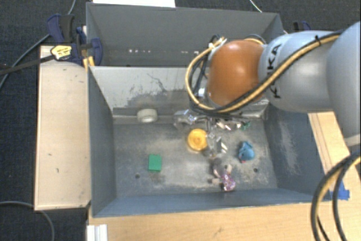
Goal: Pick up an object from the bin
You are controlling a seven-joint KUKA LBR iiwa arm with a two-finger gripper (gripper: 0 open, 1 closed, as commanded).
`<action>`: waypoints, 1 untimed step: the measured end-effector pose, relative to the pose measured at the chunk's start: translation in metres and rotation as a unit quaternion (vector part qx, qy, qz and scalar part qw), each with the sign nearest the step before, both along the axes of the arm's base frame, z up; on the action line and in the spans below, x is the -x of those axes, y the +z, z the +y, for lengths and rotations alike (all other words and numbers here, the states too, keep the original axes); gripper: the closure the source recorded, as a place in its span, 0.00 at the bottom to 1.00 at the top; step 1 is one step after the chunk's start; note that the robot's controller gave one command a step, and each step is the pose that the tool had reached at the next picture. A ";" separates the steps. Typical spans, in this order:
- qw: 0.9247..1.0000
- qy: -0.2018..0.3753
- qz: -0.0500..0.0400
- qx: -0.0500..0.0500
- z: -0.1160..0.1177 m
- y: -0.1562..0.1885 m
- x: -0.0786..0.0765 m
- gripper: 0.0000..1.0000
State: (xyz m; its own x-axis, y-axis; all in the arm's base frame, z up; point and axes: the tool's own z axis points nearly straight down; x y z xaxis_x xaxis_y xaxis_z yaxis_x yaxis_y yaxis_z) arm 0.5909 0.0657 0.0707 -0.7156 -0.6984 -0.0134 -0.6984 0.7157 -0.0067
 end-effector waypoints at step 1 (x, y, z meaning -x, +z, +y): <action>0.983 -0.185 0.010 0.000 -0.013 -0.002 0.005 1.00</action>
Offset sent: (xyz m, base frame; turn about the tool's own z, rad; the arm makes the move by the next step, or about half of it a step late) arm 0.0000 0.0000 0.0000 0.0000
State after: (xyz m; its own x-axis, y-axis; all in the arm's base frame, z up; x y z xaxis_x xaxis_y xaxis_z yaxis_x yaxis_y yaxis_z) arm 0.5861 0.0530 0.0686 -0.9209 -0.3898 0.0034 -0.3898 0.9209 0.0055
